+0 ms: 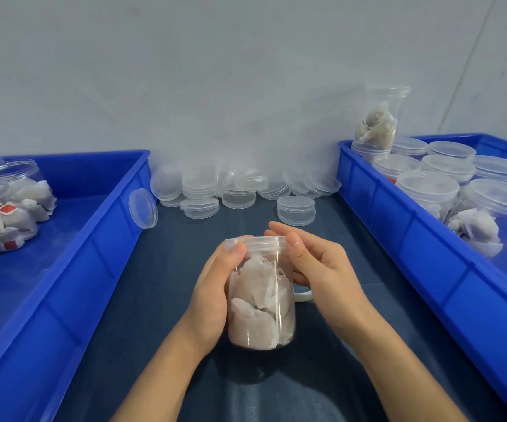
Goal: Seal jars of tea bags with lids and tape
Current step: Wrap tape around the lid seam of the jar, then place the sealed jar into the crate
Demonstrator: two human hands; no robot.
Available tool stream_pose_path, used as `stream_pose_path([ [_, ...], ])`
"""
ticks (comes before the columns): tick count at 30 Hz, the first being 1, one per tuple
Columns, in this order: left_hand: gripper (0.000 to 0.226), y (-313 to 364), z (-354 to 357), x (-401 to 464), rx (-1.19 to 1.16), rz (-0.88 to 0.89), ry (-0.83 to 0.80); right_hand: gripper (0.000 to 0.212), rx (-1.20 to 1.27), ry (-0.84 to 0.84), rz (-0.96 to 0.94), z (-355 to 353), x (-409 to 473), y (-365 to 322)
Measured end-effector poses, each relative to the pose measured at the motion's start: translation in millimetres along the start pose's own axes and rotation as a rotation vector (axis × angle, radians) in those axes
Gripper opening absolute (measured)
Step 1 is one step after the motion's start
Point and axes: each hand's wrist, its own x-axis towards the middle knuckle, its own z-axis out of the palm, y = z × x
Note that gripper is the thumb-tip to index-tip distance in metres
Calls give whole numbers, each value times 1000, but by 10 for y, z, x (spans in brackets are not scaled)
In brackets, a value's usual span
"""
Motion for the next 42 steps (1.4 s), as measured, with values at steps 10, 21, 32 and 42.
stream_pose_path([
  [10, 79, -7, 31, -22, 73, 58, 29, 41, -33, 10, -16, -8, 1, -8],
  [21, 80, 17, 31, -34, 53, 48, 6, 41, -24, 23, -27, -6, 4, 6],
  [32, 79, -22, -39, 19, 117, 76, 11, 38, -31, -38, 2, -56, 16, -58],
  [42, 53, 122, 188, -12, 238, 166, -128, 51, -602, -237, 29, -173, 86, -488],
])
